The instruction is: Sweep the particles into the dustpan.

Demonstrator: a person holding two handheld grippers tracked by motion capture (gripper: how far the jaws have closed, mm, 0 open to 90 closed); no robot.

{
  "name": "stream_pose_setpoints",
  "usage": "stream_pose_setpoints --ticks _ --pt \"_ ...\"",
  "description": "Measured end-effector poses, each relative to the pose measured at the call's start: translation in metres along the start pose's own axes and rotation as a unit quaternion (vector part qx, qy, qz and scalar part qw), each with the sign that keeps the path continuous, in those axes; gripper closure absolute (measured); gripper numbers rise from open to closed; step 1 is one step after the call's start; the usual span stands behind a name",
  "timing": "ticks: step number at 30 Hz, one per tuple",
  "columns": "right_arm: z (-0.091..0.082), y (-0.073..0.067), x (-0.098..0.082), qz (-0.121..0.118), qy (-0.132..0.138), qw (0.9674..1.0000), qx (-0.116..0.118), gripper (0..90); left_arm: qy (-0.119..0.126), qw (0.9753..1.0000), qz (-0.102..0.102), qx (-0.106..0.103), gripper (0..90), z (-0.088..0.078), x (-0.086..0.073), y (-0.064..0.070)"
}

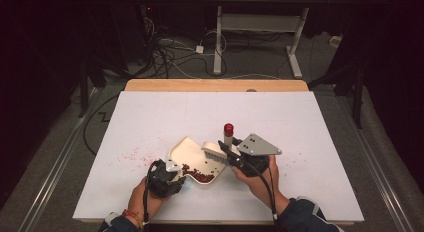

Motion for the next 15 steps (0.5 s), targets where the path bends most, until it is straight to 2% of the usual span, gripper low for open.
stream_pose_setpoints --ticks 4,10,12,15 --pt "0.003 -0.019 0.005 -0.008 0.0 0.9998 0.02 70.0 0.0 1.0 -0.001 -0.002 63.4 0.0 -0.001 -0.001" --pt "0.002 -0.04 0.009 -0.003 -0.003 0.9982 0.06 70.0 0.002 1.0 -0.007 -0.002 63.3 0.0 -0.001 -0.003" --pt "0.0 -0.042 0.01 -0.009 -0.003 0.9981 0.061 70.0 0.003 0.9999 -0.01 -0.001 63.4 0.0 -0.001 -0.004" --pt "-0.004 -0.04 0.013 0.0 0.004 0.9981 0.061 70.0 0.004 0.9999 -0.012 -0.001 63.4 0.0 -0.001 -0.004"
Point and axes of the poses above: each handheld gripper's, and its own axes: z roughly forward along the jaws, x roughly out of its top, y roughly to its right, the point moved 6 cm from there along z, roughly forward along the jaws, and after that the axes turned 3 degrees about -z, right-handed, at the moved point
